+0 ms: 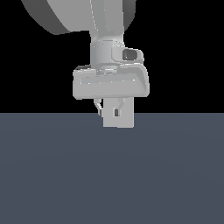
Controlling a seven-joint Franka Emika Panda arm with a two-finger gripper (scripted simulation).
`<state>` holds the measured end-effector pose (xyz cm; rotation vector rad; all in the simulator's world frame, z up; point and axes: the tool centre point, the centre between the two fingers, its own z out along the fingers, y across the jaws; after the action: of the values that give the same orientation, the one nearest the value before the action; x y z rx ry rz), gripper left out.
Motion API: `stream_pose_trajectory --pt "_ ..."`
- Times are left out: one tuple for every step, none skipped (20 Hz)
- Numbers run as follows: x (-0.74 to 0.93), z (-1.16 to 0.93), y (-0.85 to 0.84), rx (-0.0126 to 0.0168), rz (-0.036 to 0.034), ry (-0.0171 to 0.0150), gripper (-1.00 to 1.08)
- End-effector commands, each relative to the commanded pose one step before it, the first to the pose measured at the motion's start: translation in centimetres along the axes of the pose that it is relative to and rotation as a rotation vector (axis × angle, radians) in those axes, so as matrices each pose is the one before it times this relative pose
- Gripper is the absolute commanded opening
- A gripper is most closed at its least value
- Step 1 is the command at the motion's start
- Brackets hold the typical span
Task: Plug the charger into the wall socket.
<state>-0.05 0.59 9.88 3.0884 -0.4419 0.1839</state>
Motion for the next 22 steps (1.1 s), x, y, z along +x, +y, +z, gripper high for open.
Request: stream_pose_trajectory --pt "0.071 -0.103 0.193 -0.00218 0.0169 -0.00034 -1.0" --pt "0.011 -0.014 0.033 -0.00034 0.00247 -0.00005 -1.0" --pt "0.001 -0.005 0.003 -0.00009 0.00068 -0.00001 -1.0" --pt "0.0 0.0 0.0 0.0 0.0 0.0 -1.0" --pt "0.0 0.0 0.0 0.0 0.0 0.0 -1.0" --pt "0.0 0.0 0.0 0.0 0.0 0.0 -1.0" --pt "-0.006 0.015 0.001 0.00002 -0.00097 -0.00012 -1.0" --pt "0.018 0.002 0.001 0.0 0.0 0.0 -1.0" --pt "0.055 0.007 0.002 0.0 0.0 0.0 -1.0" --pt "0.091 0.011 0.002 0.0 0.0 0.0 -1.0" --pt "0.128 0.015 0.003 0.0 0.0 0.0 -1.0" --pt "0.164 0.02 0.003 0.0 0.0 0.0 -1.0" --pt "0.2 0.024 0.003 0.0 0.0 0.0 -1.0" --pt "0.236 0.028 0.002 0.0 0.0 0.0 -1.0" --pt "0.271 0.032 0.002 0.0 0.0 0.0 -1.0" --pt "0.306 0.035 0.001 0.0 0.0 0.0 -1.0" --pt "0.339 0.039 0.0 0.0 0.0 0.0 -1.0" --pt "0.372 0.043 0.0 0.0 0.0 0.0 -1.0" --pt "0.404 0.046 0.0 0.0 0.0 0.0 -1.0" --pt "0.393 0.045 -0.001 0.0 0.0 0.0 -1.0" --pt "0.354 0.04 -0.001 0.0 0.0 0.0 -1.0" --pt "0.328 0.055 0.034 0.00021 0.00055 -0.00036 -1.0"
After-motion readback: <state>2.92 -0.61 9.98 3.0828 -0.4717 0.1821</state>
